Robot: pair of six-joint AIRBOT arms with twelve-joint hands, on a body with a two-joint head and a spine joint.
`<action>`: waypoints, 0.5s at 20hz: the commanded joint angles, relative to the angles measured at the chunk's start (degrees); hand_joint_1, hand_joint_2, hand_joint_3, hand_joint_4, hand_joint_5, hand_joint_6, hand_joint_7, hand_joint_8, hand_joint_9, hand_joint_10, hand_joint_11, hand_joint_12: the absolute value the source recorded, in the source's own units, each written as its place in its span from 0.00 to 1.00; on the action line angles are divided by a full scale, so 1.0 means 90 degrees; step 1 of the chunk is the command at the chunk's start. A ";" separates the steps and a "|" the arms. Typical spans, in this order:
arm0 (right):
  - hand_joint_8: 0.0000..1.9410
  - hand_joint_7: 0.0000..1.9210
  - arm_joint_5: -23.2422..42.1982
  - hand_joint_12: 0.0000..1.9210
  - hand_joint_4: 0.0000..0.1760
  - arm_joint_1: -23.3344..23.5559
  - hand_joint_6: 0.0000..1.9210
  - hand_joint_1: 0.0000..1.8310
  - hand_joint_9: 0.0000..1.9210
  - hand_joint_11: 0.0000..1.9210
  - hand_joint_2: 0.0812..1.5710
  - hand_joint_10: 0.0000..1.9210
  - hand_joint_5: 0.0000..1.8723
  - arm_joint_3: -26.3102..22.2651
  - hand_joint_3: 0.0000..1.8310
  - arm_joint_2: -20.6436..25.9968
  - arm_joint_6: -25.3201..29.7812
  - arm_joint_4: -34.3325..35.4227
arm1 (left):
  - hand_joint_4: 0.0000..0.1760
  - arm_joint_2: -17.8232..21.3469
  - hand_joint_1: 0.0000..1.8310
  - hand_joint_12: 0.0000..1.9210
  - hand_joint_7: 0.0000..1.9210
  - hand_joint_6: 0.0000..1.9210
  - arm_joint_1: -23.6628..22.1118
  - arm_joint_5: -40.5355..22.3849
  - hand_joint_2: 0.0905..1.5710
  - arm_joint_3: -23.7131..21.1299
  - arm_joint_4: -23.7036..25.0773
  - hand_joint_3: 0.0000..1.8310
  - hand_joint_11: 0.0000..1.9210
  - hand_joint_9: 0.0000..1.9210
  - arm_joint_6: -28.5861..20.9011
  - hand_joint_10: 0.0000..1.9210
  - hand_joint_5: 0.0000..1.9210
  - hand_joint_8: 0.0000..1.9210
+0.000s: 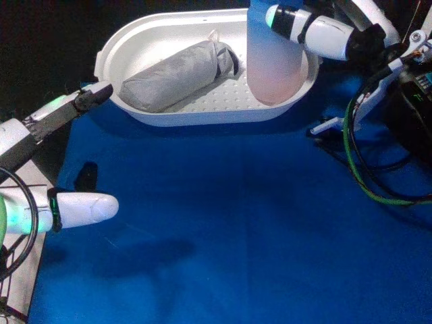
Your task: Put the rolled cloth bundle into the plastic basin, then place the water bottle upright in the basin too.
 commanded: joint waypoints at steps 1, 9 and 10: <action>0.00 0.24 0.0627 0.43 0.29 0.0031 0.00 0.44 0.23 0.00 0.70 0.00 0.19 -0.0021 0.00 0.0048 0.0025 -0.0042 | 0.63 -0.0033 0.32 0.00 0.00 0.00 -0.0069 -0.0783 0.52 -0.0003 -0.0056 0.00 0.00 0.00 -0.0075 0.00 0.02 0.00; 0.00 0.17 0.0657 0.24 0.61 0.0032 0.00 0.43 0.14 0.00 0.69 0.00 0.12 -0.0628 0.00 0.0599 0.0024 -0.0801 | 0.56 -0.0101 0.32 0.01 0.00 0.00 -0.0068 -0.0689 0.54 0.0007 -0.0109 0.00 0.01 0.00 -0.0073 0.00 0.01 0.00; 0.00 0.17 0.0655 0.21 0.61 0.0032 0.00 0.43 0.14 0.00 0.69 0.00 0.11 -0.0679 0.00 0.0662 0.0024 -0.0873 | 0.56 -0.0100 0.32 0.01 0.00 0.00 -0.0068 -0.0683 0.55 0.0009 -0.0117 0.00 0.01 0.00 -0.0073 0.00 0.01 0.00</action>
